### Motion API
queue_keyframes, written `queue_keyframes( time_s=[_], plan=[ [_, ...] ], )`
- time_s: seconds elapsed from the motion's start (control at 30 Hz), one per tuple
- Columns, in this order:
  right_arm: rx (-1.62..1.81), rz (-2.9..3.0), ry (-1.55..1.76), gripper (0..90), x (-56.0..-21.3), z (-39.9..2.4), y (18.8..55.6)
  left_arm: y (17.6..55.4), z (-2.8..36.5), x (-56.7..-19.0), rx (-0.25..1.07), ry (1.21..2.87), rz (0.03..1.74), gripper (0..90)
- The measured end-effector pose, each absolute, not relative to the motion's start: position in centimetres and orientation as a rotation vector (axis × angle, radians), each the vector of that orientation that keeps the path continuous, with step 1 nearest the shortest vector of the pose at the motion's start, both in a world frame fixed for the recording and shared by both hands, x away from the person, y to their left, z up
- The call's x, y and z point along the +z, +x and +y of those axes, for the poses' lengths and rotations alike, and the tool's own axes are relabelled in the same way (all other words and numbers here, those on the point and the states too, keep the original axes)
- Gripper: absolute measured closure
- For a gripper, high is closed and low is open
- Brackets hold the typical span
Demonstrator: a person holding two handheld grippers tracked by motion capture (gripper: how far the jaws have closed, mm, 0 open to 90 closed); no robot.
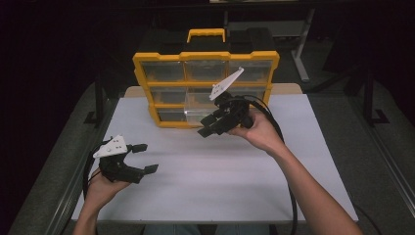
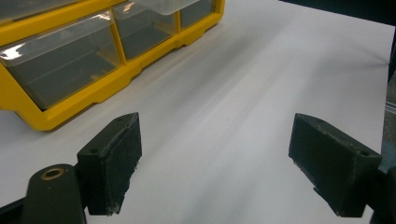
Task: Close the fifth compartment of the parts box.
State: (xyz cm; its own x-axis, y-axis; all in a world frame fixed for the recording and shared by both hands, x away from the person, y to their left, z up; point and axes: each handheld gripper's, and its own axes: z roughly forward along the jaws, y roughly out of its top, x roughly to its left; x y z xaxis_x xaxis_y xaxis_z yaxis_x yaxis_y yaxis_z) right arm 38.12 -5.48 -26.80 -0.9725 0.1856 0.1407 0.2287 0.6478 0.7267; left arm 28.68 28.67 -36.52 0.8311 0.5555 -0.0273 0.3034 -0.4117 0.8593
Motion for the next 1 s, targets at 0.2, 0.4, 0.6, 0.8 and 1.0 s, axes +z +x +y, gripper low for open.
queue_keyframes(
  time_s=[0.2,0.4,0.6,0.8,1.0],
  plan=[
    [-1.22,-2.793,-0.374,64.5,-27.8,-5.3,38.3,28.7,28.5,-36.6,0.318,2.016,0.632,17.4],
    [-1.202,-2.817,-0.371,73.8,-28.6,-5.1,38.5,28.8,28.5,-36.7,0.315,2.019,0.628,17.4],
    [-1.195,-2.834,-0.359,82.1,-29.5,-4.8,38.7,28.7,28.7,-36.7,0.314,2.023,0.625,17.4],
    [-1.152,-2.846,-0.437,88.5,-29.6,-4.7,38.9,28.6,28.7,-36.7,0.306,2.013,0.636,17.4],
    [-1.152,-2.863,-0.491,88.6,-29.3,-5.0,39.8,28.6,28.7,-36.7,0.304,2.013,0.636,17.4]
  ],
)
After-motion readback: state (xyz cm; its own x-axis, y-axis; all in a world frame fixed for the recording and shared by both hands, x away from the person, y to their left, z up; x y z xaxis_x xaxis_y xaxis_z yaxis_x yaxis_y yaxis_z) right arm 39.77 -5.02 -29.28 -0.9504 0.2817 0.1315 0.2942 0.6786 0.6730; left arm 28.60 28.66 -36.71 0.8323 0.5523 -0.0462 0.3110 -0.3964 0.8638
